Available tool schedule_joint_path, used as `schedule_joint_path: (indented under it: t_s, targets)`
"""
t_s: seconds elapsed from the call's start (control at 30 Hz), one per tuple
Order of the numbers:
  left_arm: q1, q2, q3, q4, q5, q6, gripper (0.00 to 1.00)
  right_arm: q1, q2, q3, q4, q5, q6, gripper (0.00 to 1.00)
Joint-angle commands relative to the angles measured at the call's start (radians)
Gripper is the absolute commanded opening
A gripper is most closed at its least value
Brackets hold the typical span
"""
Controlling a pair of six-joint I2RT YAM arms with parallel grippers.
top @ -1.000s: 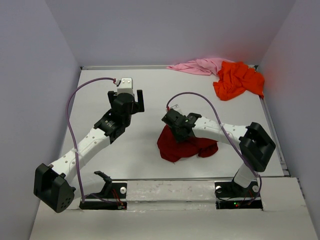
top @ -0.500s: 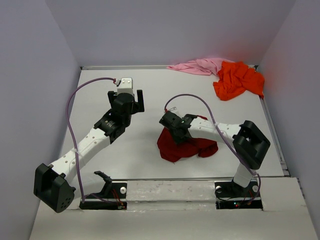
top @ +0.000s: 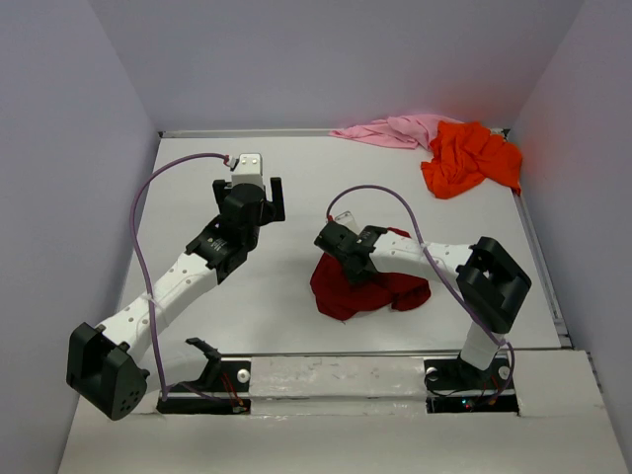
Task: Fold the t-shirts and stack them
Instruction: Flatten out the crumpled T-shirt at the center of the board.
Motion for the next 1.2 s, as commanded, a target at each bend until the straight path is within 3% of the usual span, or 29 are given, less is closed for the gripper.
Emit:
schedule_joint_path:
  t_s: [0.0, 0.4, 0.5, 0.67, 1.0, 1.17]
  targets:
    - [0.001, -0.004, 0.023, 0.015, -0.001, -0.001, 0.99, 0.01, -0.032, 0.034, -0.038, 0.07, 0.016, 0.46]
    - [0.001, -0.004, 0.021, 0.015, 0.003, -0.003, 0.99, 0.01, -0.017, 0.025, -0.048, 0.097, 0.019, 0.32]
    - [0.001, -0.004, 0.023, 0.015, 0.003, -0.003, 0.99, 0.01, -0.011, 0.025, -0.05, 0.102, 0.019, 0.23]
    - [0.001, -0.004, 0.022, 0.015, 0.003, -0.001, 0.99, 0.01, -0.012, 0.023, -0.048, 0.111, 0.023, 0.0]
    - [0.001, -0.005, 0.023, 0.015, -0.001, -0.003, 0.99, 0.02, -0.04, 0.045, -0.042, 0.074, 0.016, 0.0]
    - [0.001, -0.005, 0.023, 0.015, -0.002, -0.003, 0.99, 0.029, -0.009, 0.071, -0.057, 0.076, 0.01, 0.33]
